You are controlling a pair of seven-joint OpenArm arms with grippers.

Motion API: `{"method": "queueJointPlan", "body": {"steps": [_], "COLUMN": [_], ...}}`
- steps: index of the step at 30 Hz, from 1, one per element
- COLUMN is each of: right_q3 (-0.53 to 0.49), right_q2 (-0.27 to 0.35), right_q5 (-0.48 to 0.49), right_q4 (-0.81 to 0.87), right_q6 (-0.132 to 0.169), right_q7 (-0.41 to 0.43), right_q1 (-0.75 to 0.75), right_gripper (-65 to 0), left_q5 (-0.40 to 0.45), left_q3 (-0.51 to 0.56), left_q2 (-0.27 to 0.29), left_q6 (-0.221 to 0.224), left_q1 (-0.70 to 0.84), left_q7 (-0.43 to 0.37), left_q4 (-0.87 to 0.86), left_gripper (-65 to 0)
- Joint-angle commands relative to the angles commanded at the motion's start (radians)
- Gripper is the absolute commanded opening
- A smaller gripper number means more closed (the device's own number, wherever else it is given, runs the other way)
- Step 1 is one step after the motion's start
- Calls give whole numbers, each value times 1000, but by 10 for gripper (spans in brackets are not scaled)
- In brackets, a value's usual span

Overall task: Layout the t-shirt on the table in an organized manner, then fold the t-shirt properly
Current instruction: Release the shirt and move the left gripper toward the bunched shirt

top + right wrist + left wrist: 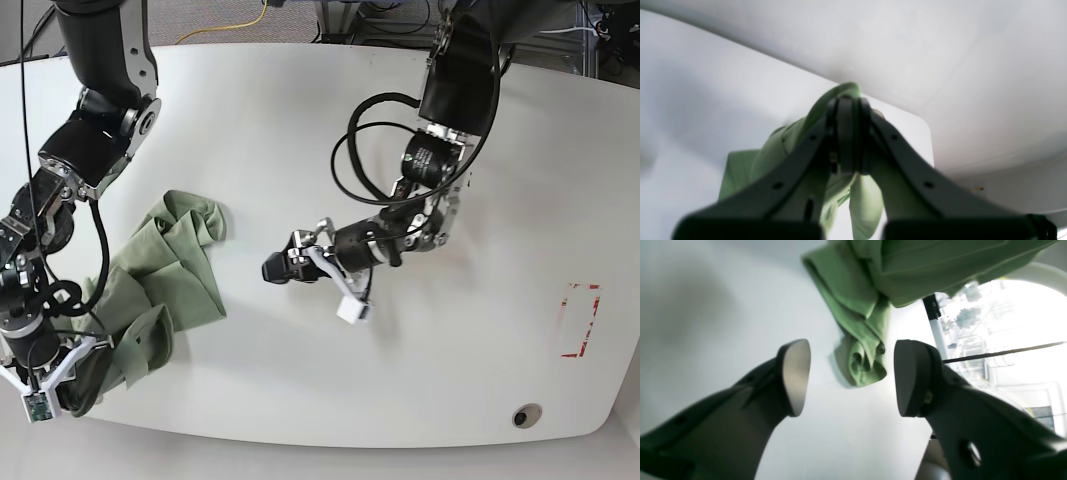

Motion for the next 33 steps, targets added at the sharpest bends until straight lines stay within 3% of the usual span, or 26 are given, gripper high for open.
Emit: {"method": "queueJointPlan", "body": {"steps": [2, 5, 7, 12, 16, 24, 28, 33], "right_q3": [2, 3, 17, 46, 40, 23, 11, 12], "right_q2": [-2, -6, -15, -20, -21, -77, -124, -129], "right_q5": [2, 2, 2, 2, 2, 2, 0, -8], "right_q4": [5, 17, 34, 54, 89, 149, 170, 169], "right_q6": [0, 0, 0, 0, 0, 0, 0, 0], "right_q7": [0, 0, 0, -12, -25, -40, -40, -40], "right_q1": [-14, -26, -40, -57, -72, -130, -152, -157], "right_gripper": [-650, -650, -650, -650, -650, -650, -650, -650], "left_q5": [40, 23, -31, -163, -247, -252, -252, -252], "left_q3": [2, 43, 126, 278, 333, 331, 330, 328], "left_q2": [0, 0, 0, 0, 0, -12, -89, -169], "left_q6": [0, 0, 0, 0, 0, 0, 0, 0], "left_q1": [-37, -81, -118, -201, -216, -190, -149, -127], "left_q7": [-28, -120, -232, -333, -341, -334, -318, -296], "left_q4": [-83, -187, -250, -367, -376, -273, -147, -20], "left_gripper": [-274, -274, -274, -274, -274, -276, -276, -276]}}
